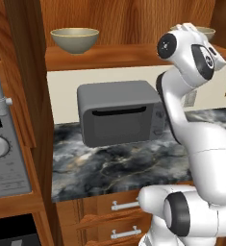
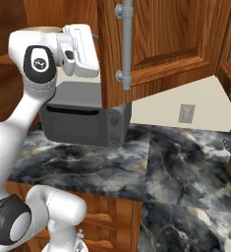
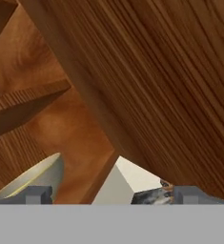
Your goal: Move the bowls from the cabinet to the plates on the dining table.
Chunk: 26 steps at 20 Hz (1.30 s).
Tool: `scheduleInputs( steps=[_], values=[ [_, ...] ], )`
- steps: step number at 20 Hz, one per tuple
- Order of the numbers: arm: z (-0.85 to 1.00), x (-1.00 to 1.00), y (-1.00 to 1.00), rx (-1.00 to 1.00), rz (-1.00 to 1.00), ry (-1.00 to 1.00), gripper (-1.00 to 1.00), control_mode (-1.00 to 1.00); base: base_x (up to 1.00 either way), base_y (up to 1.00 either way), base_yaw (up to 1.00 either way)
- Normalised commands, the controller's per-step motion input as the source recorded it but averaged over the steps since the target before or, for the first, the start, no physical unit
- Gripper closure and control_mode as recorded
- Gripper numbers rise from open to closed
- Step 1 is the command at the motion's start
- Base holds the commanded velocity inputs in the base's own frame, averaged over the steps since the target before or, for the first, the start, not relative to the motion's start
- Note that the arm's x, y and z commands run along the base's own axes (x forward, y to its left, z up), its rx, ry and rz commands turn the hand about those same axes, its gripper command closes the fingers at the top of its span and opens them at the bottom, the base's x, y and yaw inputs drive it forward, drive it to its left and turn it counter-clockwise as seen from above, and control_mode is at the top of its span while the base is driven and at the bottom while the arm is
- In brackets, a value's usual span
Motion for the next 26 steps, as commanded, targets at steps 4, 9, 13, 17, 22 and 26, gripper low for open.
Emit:
scheduleInputs(
  steps=[4, 9, 13, 17, 22, 26],
  values=[
    [0.04, -0.03, -0.25, 0.04, -0.03, 0.01, -1.00, -1.00, 0.00, 0.00, 0.00],
    [0.01, -0.01, -0.19, 0.03, -0.05, 0.02, -1.00, -1.00, 0.00, 0.00, 0.00],
    [0.00, 0.04, -0.16, 0.02, -0.04, 0.04, -1.00, -1.00, 0.00, 0.00, 0.00],
    [0.00, -0.02, -0.17, 0.03, -0.04, 0.03, -1.00, -1.00, 0.00, 0.00, 0.00],
    [0.04, -0.38, -0.11, 0.03, -0.08, 0.01, -1.00, -1.00, 0.00, 0.00, 0.00],
    [0.03, -0.45, -0.12, 0.03, -0.08, 0.00, -1.00, -1.00, 0.00, 0.00, 0.00]
  ],
)
